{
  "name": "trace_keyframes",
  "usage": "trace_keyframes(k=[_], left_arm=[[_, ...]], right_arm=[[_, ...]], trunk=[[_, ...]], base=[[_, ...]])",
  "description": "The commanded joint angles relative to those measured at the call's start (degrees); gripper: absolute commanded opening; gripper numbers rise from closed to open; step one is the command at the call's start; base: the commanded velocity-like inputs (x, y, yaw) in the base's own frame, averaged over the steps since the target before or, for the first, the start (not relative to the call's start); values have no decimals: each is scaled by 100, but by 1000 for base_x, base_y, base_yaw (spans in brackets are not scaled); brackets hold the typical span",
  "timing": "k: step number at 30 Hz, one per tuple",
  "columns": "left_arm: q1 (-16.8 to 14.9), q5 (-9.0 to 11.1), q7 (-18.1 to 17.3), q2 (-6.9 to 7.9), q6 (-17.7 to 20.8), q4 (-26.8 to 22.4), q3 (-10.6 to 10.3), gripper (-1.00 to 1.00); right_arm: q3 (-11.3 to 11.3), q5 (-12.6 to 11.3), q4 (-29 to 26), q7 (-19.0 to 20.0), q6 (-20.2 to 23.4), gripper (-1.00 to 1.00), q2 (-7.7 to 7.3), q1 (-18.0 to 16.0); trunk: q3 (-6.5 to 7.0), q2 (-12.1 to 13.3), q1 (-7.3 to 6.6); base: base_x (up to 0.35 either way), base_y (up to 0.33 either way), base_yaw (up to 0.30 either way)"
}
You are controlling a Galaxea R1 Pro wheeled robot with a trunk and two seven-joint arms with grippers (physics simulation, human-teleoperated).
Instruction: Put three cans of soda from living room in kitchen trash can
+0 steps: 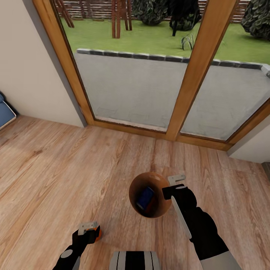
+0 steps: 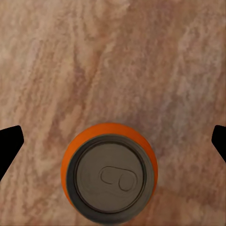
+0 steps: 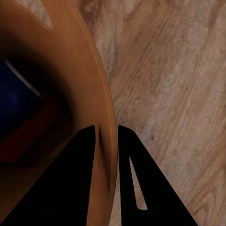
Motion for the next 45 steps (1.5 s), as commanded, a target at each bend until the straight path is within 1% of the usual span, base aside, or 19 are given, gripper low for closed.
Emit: trace_keyframes(k=[1, 12, 19, 28, 36, 45], left_arm=[[-2, 0, 0, 0, 0, 0, 0, 100], [-2, 0, 0, 0, 0, 0, 0, 100], [0, 0, 0, 0, 0, 0, 0, 100], [0, 0, 0, 0, 0, 0, 0, 100], [0, 0, 0, 0, 0, 0, 0, 100], [-1, 0, 0, 0, 0, 0, 0, 100]], right_arm=[[1, -70, -1, 29, -9, -100, 1, -2], [1, -70, -1, 29, -9, -100, 1, -2], [1, -72, -1, 29, -9, -100, 3, -2], [1, -79, -15, 33, -10, -100, 7, -2], [1, -240, -152, 37, -9, -100, 9, -2], [1, -261, -159, 34, -9, -100, 10, -2]], trunk=[[-8, 0, -1], [-50, 0, -1], [-101, 0, -1], [-111, 0, -1], [-112, 0, -1], [-115, 0, -1]], base=[[0, 0, 0], [0, 0, 0], [0, 0, 0], [0, 0, 0], [0, 0, 0], [0, 0, 0]])
